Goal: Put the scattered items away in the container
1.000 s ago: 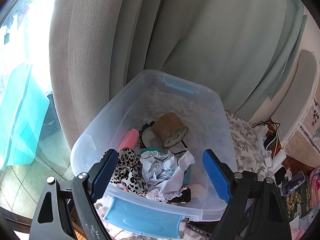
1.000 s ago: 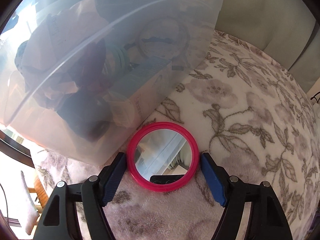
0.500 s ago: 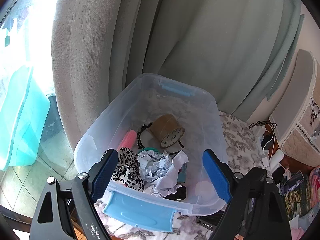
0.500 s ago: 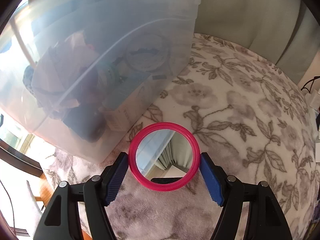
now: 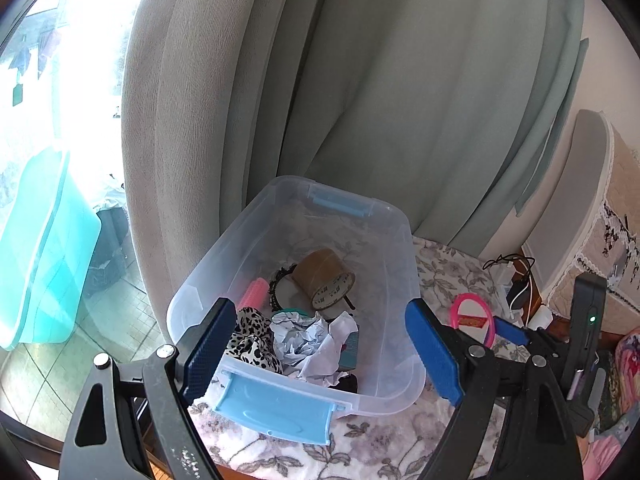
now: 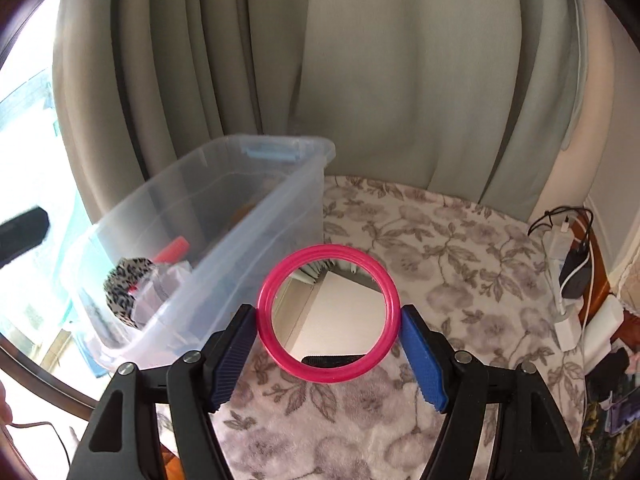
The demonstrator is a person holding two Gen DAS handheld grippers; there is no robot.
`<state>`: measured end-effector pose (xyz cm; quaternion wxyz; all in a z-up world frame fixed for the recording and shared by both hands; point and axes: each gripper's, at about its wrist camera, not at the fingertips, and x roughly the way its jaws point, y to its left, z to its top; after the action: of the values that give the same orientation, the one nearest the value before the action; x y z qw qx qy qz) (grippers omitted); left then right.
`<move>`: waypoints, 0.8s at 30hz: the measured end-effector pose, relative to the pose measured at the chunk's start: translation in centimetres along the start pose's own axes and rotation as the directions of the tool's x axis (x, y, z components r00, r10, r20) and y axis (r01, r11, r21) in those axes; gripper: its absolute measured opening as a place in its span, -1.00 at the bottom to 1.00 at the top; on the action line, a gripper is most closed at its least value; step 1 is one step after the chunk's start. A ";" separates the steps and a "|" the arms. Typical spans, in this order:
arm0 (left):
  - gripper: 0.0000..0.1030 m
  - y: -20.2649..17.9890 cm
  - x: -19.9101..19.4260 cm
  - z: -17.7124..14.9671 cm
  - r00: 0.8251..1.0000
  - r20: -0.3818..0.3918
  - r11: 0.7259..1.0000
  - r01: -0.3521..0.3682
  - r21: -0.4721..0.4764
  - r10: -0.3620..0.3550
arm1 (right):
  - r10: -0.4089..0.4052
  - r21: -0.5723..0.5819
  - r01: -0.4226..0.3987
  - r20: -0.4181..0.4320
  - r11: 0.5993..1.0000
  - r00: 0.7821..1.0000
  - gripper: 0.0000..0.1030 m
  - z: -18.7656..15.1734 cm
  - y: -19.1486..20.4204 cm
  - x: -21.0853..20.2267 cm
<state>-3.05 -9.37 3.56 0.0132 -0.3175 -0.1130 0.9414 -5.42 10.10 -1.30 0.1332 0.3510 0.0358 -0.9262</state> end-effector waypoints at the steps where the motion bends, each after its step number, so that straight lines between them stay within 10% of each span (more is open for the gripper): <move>1: 0.69 0.1 -0.2 0.0 1.000 0.003 1.000 0.000 -0.001 0.000 | 0.006 -0.018 -0.006 0.025 1.000 1.000 0.46 0.7 0.7 -0.8; 9: 0.69 1.5 -1.0 -0.2 1.000 0.015 0.999 -0.010 -0.033 0.011 | 0.107 -0.143 -0.090 0.115 0.986 0.988 0.46 5.0 6.2 -3.3; 24: 0.69 3.7 1.3 -0.6 1.000 -0.020 0.996 -0.014 -0.093 0.012 | 0.120 -0.204 -0.110 0.036 0.973 0.992 0.47 8.2 9.3 1.3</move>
<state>-3.53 -12.71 1.48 -0.0068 -0.3277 -0.1544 0.9321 -9.04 -0.39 4.25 0.2223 0.3148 0.1060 -0.9167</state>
